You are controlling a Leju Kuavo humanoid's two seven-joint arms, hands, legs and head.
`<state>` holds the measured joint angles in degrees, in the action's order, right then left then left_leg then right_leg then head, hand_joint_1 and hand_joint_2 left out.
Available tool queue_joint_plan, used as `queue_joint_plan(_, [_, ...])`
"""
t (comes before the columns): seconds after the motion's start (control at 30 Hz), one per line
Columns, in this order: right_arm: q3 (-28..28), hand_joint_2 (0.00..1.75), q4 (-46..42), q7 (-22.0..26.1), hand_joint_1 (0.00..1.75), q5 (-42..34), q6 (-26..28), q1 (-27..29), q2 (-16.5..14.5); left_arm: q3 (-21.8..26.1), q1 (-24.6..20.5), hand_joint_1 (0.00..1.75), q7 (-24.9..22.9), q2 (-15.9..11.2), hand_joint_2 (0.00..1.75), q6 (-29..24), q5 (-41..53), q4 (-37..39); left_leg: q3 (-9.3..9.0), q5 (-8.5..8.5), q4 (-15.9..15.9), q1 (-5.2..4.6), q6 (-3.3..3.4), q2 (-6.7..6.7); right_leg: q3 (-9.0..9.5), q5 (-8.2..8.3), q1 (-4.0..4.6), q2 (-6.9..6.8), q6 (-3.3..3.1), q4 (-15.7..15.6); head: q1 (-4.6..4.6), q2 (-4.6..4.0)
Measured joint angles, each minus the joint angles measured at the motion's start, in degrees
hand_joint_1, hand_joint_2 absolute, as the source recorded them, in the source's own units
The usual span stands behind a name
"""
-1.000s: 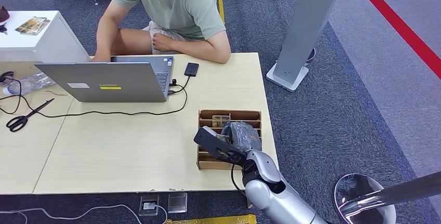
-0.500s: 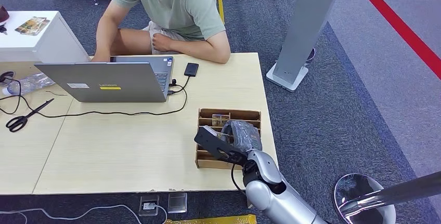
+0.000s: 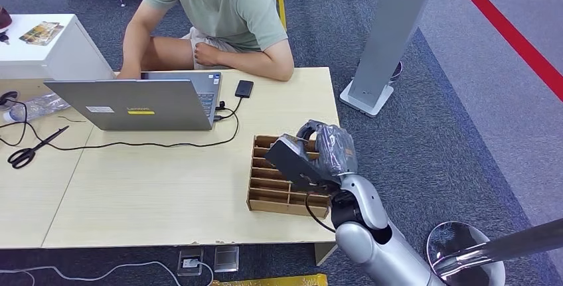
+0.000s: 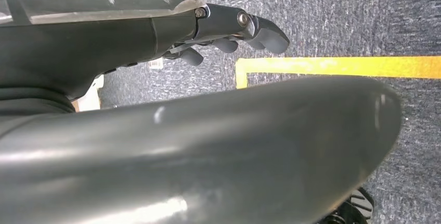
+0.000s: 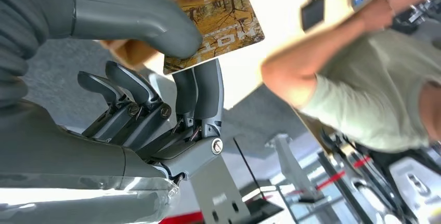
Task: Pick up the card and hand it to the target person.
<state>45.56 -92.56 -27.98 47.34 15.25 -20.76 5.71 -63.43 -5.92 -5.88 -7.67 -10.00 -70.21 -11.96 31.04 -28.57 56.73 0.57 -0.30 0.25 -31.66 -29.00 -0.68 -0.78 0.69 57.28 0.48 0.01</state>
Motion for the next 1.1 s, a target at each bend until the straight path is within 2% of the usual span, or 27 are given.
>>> queue_joint_plan(0.13, [-0.26, 1.75, 0.47, 2.96, 1.75, -5.04, -2.07, -4.17, 0.42, -0.02, -0.03, 0.0, 0.4, -0.01, 0.0, 0.6, 1.03, 0.0, 0.02, 0.01, 0.0, 0.0, 0.01, 0.0, 0.0, 0.01, 0.0, 0.0, 0.0, 0.01, -0.03, 0.0])
queue_joint_plan(0.27, [-0.26, 1.75, 5.63, 5.87, 1.75, -9.8, -2.77, -11.64, 0.18, -0.48, -0.12, 0.0, 1.32, -0.1, 0.0, 1.34, 2.57, 0.0, 0.02, 0.04, 0.0, 0.0, 0.02, -0.01, 0.02, 0.02, 0.0, -0.01, 0.0, 0.03, -0.04, -0.01])
queue_joint_plan(0.47, [-0.01, 1.75, 21.36, 10.13, 1.75, -14.06, -3.12, -24.75, -1.84, -1.63, -0.4, 0.0, 2.03, -0.59, 0.0, 2.1, 3.85, 0.0, 0.04, 0.08, 0.0, 0.0, 0.06, -0.05, 0.02, 0.04, 0.0, -0.06, -0.01, 0.05, 0.02, -0.01])
queue_joint_plan(0.6, [0.36, 1.75, 31.93, 11.45, 1.75, -14.68, -3.2, -30.82, -3.92, -2.22, -0.44, 0.0, 2.14, -0.92, 0.0, 2.11, 3.83, 0.0, 0.09, 0.08, 0.01, 0.0, 0.06, -0.09, 0.01, 0.04, 0.0, -0.12, -0.01, 0.06, 0.01, -0.01])
queue_joint_plan(0.77, [0.82, 1.75, 42.36, 12.03, 1.75, -14.3, -3.16, -34.98, -6.62, -2.42, -0.45, 0.0, 2.29, -1.21, 0.0, 2.09, 3.69, 0.0, 0.11, 0.08, 0.0, 0.0, 0.06, -0.09, -0.03, 0.03, 0.0, -0.12, -0.01, 0.06, 0.01, -0.01])
queue_joint_plan(1.07, [1.96, 1.75, 53.17, 12.57, 1.75, -13.3, -2.6, -37.03, -10.3, -2.51, -0.44, 0.0, 1.82, -1.45, 0.0, 1.91, 3.08, 0.0, 0.07, 0.08, 0.01, 0.0, 0.06, -0.08, -0.02, 0.04, 0.0, -0.1, -0.01, 0.06, 0.0, 0.0])
queue_joint_plan(1.1, [2.05, 1.75, 53.86, 12.57, 1.31, -13.2, -2.55, -37.13, -10.55, -2.51, -0.44, 0.0, 1.83, -1.46, 0.0, 1.89, 2.97, 0.0, 0.07, 0.08, 0.01, 0.0, 0.06, -0.08, -0.02, 0.04, 0.0, -0.1, -0.01, 0.06, 0.0, -0.01])
